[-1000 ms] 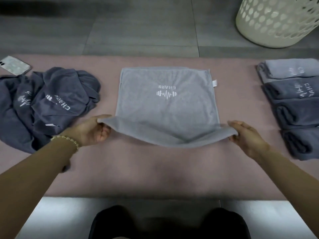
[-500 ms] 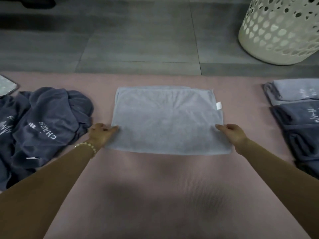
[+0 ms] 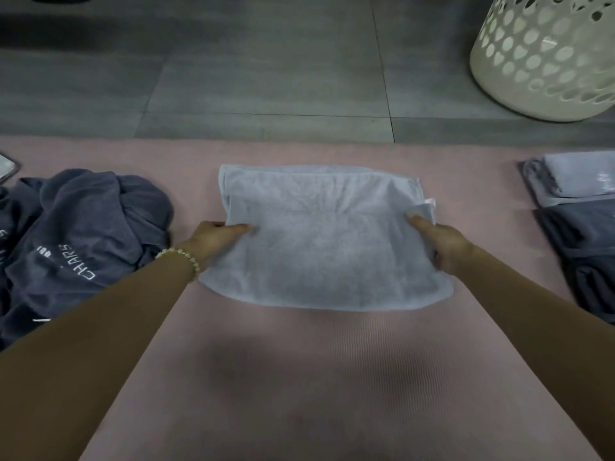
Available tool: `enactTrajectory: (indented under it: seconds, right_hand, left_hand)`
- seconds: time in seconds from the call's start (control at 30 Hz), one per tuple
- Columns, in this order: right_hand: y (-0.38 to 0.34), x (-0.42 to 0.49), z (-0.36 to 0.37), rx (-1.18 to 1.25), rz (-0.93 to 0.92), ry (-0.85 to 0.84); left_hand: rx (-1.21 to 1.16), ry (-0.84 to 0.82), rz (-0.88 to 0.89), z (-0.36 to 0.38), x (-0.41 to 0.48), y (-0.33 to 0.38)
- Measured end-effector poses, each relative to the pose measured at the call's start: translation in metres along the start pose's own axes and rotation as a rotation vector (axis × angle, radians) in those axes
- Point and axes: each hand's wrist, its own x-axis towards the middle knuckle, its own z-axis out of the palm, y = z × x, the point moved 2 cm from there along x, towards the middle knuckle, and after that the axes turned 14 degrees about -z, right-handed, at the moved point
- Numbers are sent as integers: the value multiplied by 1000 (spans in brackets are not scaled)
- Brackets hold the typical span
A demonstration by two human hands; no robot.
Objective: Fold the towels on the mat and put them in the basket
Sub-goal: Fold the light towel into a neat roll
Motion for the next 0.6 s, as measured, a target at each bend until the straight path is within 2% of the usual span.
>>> enactTrajectory:
  seconds: [0.13, 0.23, 0.4, 0.5, 0.6]
  right_hand:
    - [-22, -16, 1, -69, -197, -95]
    - [-37, -47, -11, 11, -299, -135]
    - [-21, -111, -51, 103, -377, -179]
    - [27, -135, -63, -65, -328, -181]
    - [83, -138, -65, -333, -277, -133]
  left_hand:
    - [-48, -109, 145, 6, -28, 16]
    - [-143, -215, 227, -10, -65, 17]
    - [-244, -302, 292, -49, -113, -32]
    - [-129, -284, 259, -56, -104, -87]
    - [91, -171, 97, -52, -78, -141]
